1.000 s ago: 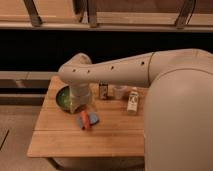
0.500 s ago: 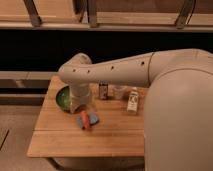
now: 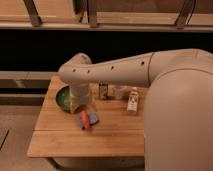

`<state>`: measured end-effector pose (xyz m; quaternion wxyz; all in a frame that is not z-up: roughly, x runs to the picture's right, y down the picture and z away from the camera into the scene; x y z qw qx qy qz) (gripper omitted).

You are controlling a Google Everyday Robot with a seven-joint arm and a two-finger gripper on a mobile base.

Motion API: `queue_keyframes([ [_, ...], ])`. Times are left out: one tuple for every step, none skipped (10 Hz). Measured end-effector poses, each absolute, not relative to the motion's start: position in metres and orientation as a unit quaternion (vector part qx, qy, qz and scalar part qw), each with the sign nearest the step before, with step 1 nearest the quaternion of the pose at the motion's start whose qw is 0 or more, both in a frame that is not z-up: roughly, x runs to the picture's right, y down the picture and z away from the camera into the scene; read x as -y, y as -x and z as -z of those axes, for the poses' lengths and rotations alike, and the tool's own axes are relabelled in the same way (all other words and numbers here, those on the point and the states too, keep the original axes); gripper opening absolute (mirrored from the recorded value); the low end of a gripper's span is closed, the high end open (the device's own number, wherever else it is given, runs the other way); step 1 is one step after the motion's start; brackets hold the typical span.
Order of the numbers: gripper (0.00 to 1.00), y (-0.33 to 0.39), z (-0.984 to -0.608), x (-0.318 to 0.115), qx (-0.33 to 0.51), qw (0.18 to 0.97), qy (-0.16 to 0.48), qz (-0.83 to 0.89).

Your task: Knock the eraser over

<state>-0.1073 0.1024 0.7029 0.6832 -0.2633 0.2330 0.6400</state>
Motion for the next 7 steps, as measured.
queue_keyframes([
  [0.65, 0.1072, -0.7029, -0.1024, -0.233, 0.683, 0.263, -0.640],
  [0.65, 0.1072, -0.7029, -0.1024, -0.233, 0.683, 0.263, -0.640],
  [0.65, 0.1073, -0.7029, -0.1024, -0.233, 0.683, 0.263, -0.640],
  [0.64, 0.1073, -0.7029, -0.1024, -0.233, 0.683, 0.263, -0.640],
  [0.58, 0.1073, -0.7029, -0.1024, -0.233, 0.683, 0.263, -0.640],
  [0.51, 0.1072, -0.7029, -0.1024, -0.233, 0.683, 0.263, -0.640],
  [0.39, 0.1072, -0.7029, -0.1024, -0.233, 0.683, 0.263, -0.640],
])
